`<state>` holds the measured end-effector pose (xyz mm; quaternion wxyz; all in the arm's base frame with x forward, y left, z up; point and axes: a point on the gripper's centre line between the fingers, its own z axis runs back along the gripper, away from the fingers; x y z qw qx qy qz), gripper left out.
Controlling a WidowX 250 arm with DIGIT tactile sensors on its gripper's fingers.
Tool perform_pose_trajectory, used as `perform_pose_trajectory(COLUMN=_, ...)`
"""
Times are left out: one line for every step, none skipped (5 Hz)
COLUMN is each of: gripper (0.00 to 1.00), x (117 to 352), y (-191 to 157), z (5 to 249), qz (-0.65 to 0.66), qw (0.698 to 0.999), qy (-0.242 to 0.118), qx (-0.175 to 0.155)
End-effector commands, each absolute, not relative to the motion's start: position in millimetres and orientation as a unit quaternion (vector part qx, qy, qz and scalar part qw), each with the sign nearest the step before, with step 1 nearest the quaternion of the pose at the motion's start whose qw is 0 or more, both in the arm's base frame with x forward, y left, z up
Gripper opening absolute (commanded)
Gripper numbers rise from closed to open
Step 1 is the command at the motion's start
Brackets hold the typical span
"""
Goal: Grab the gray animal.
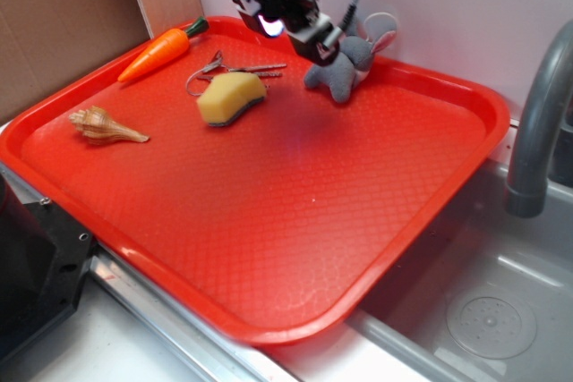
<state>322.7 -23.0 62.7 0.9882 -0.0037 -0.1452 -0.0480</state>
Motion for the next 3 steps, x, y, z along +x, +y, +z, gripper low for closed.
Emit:
perform_pose_trajectory(gripper=1.0, x=357.0, y=-35.4, z=47.8, qz=-0.059, qw=0.988, qy=-0.145, qx=-0.01)
perform_pose_trajectory(gripper=1.0, x=360.5, y=-36.8, z=37.1, qz=-0.056, qw=0.99, qy=-0.129, qx=-0.023)
perform_pose_trajectory(gripper=0.0, x=356.9, y=-35.0, z=38.1, qz=-0.046, qw=0.99, qy=-0.128, qx=-0.033)
